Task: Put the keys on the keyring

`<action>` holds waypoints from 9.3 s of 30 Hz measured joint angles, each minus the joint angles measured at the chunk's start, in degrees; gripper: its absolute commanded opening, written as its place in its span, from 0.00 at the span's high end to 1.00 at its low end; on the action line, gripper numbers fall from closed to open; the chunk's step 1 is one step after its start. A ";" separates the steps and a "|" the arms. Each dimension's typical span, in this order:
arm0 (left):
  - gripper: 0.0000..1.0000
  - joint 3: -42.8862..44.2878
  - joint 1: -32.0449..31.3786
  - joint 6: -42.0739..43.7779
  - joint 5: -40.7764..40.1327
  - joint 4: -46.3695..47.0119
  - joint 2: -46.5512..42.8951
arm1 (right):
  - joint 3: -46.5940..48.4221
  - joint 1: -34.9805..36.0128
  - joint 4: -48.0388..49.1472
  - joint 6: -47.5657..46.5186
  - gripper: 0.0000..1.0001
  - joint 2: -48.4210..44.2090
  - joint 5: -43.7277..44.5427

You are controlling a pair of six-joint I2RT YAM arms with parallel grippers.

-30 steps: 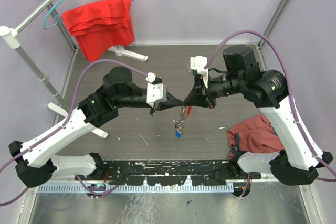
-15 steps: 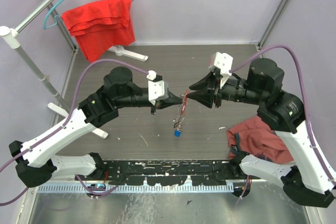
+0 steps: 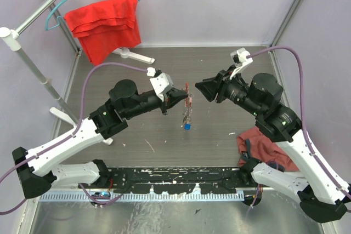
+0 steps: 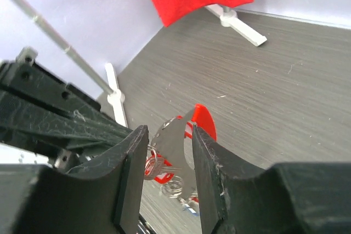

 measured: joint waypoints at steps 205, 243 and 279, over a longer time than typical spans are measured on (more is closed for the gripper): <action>0.69 15.61 -0.04 10.43 16.02 -30.01 2.64 | 31.26 12.22 -43.58 -38.60 0.99 21.53 -16.74; 1.00 12.98 0.07 8.55 17.62 -26.91 2.73 | 29.92 13.11 -42.99 -37.13 0.72 21.35 -13.64; 1.00 -10.88 -0.04 -6.27 -8.57 3.76 -10.91 | -10.82 -7.61 7.26 14.84 0.39 -0.92 -9.49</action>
